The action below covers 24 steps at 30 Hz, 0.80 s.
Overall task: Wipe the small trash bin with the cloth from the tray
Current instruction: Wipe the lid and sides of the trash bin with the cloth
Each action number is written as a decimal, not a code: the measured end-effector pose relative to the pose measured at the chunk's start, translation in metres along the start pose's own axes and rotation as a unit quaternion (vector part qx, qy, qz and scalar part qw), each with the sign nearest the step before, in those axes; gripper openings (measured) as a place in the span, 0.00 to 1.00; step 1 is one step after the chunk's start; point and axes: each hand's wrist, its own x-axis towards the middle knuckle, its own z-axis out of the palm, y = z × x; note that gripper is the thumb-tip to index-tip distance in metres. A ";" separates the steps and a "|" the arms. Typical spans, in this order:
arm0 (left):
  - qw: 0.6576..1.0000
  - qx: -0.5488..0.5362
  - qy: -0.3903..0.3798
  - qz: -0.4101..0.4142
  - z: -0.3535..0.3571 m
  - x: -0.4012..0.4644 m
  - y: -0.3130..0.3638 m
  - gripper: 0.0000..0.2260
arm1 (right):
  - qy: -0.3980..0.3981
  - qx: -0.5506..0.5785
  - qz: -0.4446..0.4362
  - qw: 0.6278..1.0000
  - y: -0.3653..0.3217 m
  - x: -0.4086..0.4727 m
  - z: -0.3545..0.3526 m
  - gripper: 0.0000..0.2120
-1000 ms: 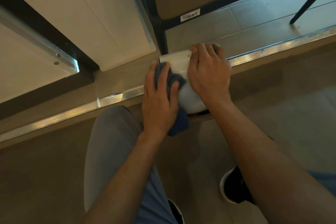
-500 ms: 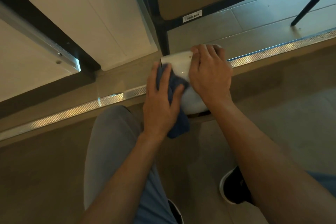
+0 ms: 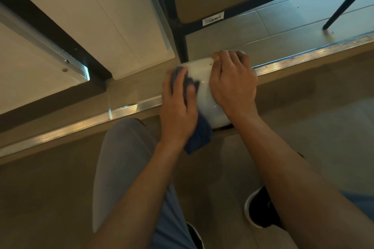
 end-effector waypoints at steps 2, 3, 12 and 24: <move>0.999 0.021 0.005 -0.050 -0.005 0.042 0.011 0.16 | -0.003 0.004 0.003 1.000 0.000 0.000 0.000 0.16; 0.996 0.044 -0.004 -0.078 -0.005 0.059 0.015 0.15 | -0.005 0.006 0.004 1.000 0.000 0.000 0.000 0.16; 0.993 0.093 -0.014 0.070 0.010 -0.041 -0.006 0.22 | 0.001 0.001 0.002 1.000 0.000 0.000 -0.001 0.16; 0.995 0.104 -0.010 -0.005 -0.001 0.057 0.022 0.14 | -0.012 0.028 0.009 0.999 -0.001 0.001 -0.002 0.16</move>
